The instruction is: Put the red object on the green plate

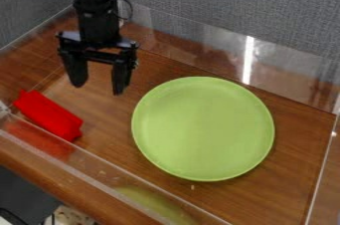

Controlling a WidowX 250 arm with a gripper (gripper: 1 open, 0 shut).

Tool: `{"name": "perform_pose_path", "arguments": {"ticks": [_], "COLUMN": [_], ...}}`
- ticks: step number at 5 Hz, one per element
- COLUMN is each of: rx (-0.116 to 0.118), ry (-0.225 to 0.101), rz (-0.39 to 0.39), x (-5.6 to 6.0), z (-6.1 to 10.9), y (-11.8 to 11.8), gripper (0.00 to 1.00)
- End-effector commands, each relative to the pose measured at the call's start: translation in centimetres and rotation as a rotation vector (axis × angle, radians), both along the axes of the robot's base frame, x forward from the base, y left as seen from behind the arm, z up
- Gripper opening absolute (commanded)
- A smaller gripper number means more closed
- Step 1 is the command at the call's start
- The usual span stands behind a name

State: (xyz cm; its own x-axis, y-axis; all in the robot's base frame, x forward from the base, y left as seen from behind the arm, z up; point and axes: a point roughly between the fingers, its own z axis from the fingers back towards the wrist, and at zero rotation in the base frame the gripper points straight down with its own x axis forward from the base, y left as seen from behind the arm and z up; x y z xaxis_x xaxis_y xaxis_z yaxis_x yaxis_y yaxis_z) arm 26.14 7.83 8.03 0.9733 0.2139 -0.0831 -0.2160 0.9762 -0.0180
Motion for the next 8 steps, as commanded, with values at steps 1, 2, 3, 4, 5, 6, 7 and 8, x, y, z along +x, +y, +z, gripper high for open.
{"name": "perform_pose_path", "arguments": {"ticks": [1, 2, 3, 4, 5, 6, 7, 8], "rx": [0.02, 0.024, 0.027, 0.034, 0.038, 0.036, 0.018, -0.007], "ry": [-0.017, 0.011, 0.029, 0.03, 0.021, 0.007, -0.006, -0.012], "rz": [0.017, 0.023, 0.052, 0.097, 0.177, 0.313, 0.477, 0.641], "x": [0.3, 0.4, 0.2, 0.1, -0.2, -0.4, -0.9, -1.5], "z": [0.9, 0.4, -0.2, -0.2, -0.4, -0.5, -0.8, -0.4], "y": [-0.6, -1.3, -0.4, 1.0, 3.0, 4.8, 6.3, 7.3], "gripper": [1.0, 1.0, 1.0, 1.0, 1.0, 1.0, 1.0, 1.0]}}
